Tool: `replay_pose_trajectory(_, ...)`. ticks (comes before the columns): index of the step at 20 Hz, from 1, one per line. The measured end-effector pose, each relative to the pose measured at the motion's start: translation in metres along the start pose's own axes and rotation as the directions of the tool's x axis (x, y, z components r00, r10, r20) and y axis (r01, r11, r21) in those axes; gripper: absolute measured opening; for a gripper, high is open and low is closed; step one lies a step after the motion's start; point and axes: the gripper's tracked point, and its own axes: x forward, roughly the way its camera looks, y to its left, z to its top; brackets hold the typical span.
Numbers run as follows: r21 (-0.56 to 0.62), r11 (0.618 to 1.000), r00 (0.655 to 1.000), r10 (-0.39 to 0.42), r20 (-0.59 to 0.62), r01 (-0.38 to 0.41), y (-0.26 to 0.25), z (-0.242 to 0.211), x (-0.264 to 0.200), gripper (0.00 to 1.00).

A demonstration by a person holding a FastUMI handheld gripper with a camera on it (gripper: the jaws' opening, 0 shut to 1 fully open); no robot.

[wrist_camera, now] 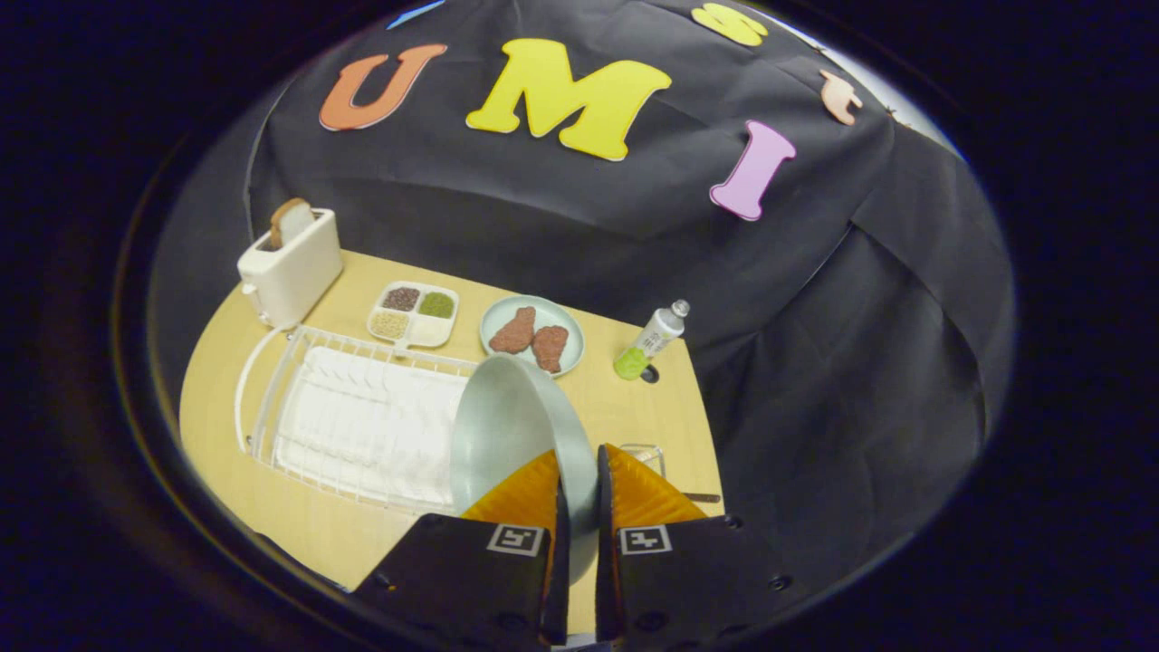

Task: Take the plate from the dish rack, then take the spoon from the basket and place it into the plate.

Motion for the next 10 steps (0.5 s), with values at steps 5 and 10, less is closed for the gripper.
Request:
replay_pose_trajectory(5,0.087,0.990,0.992,0.118,-0.052,-0.113,0.000,-0.078,0.006,0.17)
replay_pose_trajectory(10,0.193,0.937,0.946,0.312,-0.091,-0.290,0.040,-0.154,0.014,0.17)
